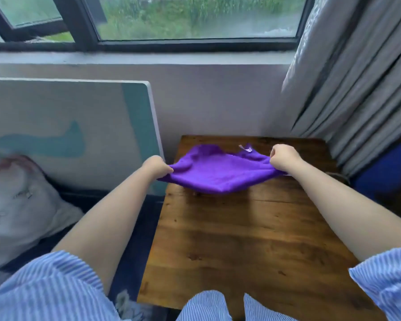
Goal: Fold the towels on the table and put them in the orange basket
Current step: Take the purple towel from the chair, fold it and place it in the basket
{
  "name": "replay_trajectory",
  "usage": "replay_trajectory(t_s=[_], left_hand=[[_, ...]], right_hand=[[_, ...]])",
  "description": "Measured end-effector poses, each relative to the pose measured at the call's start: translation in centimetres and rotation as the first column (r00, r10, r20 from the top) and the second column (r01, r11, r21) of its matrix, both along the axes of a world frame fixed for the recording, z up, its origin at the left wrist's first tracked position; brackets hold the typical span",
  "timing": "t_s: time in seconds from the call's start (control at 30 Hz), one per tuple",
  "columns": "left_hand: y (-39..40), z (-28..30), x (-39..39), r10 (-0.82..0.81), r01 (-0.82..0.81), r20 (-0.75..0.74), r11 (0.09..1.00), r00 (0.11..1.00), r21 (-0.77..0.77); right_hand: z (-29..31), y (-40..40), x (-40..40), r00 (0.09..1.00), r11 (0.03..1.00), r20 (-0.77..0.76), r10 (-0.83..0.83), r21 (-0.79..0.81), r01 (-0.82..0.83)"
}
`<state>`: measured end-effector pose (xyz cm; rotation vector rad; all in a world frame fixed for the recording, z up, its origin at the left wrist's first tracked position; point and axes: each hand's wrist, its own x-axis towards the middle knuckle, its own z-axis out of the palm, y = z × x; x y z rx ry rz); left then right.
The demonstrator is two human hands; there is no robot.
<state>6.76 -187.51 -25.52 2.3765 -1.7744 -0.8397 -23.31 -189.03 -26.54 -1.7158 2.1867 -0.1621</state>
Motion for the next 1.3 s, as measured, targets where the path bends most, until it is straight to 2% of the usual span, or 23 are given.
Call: replay_trajectory(t_s=[0.17,0.27,0.37,0.5,0.63,0.77,0.83,0.93,1.07,1.3], left_hand=[[4.8,-7.6,-0.8,-0.136,0.110,0.078,0.956,0.988,0.271],[7.6,-11.9,-1.0,-0.199,0.144,0.089,0.895,0.976,0.423],[9.6,-15.2,-0.7,-0.329,0.202,0.157,0.824,0.931,0.529],[11.1,-17.4,0.0,-0.464,0.255,0.167,0.713,0.870,0.653],[12.5,-18.9,0.3,-0.572,0.276,0.132,0.569,0.810,0.775],[13.6,-20.3,0.5,-0.518,0.227,0.081,0.504,0.852,0.833],[13.4,-20.5,0.6,-0.457,0.190,0.098,0.543,0.884,0.818],[11.5,-20.2,0.4,-0.415,0.160,0.196,0.680,0.888,0.716],[7.5,-19.6,-1.2,-0.351,0.167,0.283,0.840,0.893,0.517],[0.5,-18.8,-4.3,-0.337,0.229,0.294,0.910,0.894,0.346]], right_hand=[[-9.3,7.1,-0.7,1.000,0.954,0.007,-0.011,0.300,0.008],[-13.7,11.5,-1.2,0.998,0.909,0.037,-0.060,0.414,0.039],[-16.4,14.7,-1.9,0.994,0.877,0.059,-0.096,0.477,0.056],[-17.7,16.6,-2.6,0.990,0.848,0.085,-0.115,0.527,0.053],[-18.1,18.0,-2.7,0.998,0.804,0.055,-0.039,0.595,-0.001],[-18.9,18.8,-2.6,0.998,0.716,0.066,-0.018,0.697,-0.033],[-18.8,18.3,-2.5,1.000,0.709,0.023,0.009,0.705,-0.023],[-18.4,16.1,-2.3,0.994,0.819,-0.063,0.084,0.572,-0.033],[-17.7,12.0,-1.3,0.996,0.895,-0.050,0.072,0.444,-0.042],[-17.5,4.3,-0.1,0.994,0.960,-0.021,0.107,0.264,-0.097]])
